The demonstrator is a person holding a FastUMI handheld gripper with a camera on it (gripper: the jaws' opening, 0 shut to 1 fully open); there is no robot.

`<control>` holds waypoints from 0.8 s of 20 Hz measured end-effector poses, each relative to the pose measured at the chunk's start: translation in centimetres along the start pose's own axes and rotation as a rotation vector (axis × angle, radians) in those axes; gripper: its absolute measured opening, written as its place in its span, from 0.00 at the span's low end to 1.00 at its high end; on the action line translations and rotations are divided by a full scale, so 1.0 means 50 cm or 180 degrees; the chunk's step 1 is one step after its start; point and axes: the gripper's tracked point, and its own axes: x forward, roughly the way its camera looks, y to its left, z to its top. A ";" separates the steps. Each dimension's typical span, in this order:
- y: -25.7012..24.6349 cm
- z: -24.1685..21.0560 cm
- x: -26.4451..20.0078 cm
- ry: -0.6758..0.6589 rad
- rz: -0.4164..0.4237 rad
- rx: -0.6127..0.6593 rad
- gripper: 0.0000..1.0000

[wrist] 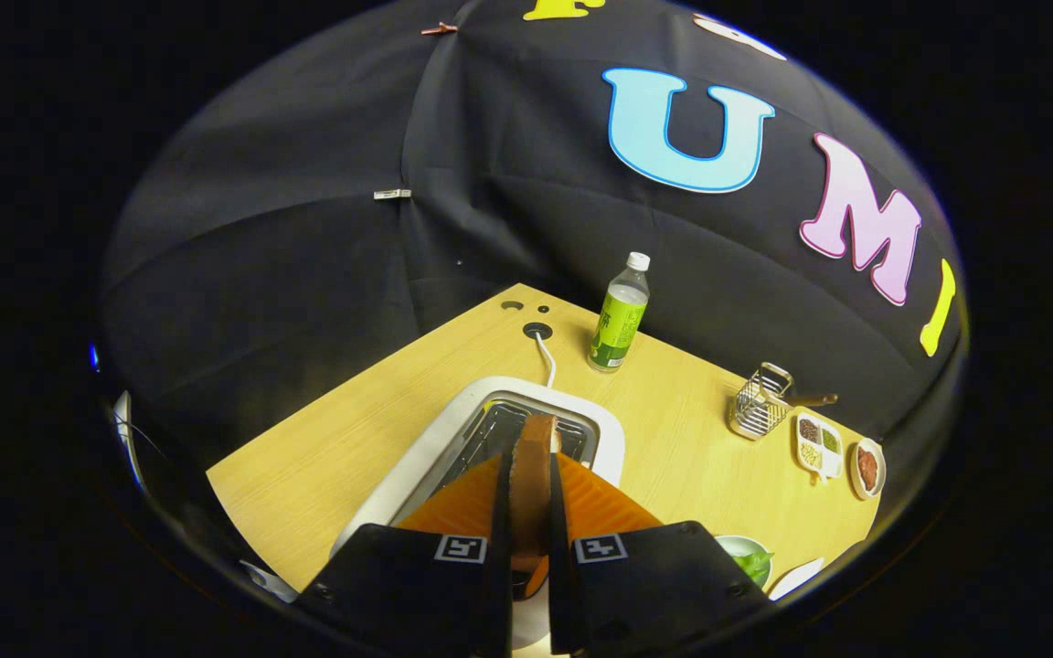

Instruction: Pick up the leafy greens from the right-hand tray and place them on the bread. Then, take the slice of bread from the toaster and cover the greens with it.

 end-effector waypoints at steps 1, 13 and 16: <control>-0.005 0.000 -0.003 0.0029 0.0012 0.0059 0.19; -0.045 0.139 -0.110 -0.0353 0.0139 0.0451 0.14; -0.087 0.159 -0.136 -0.0450 0.0110 0.0604 0.14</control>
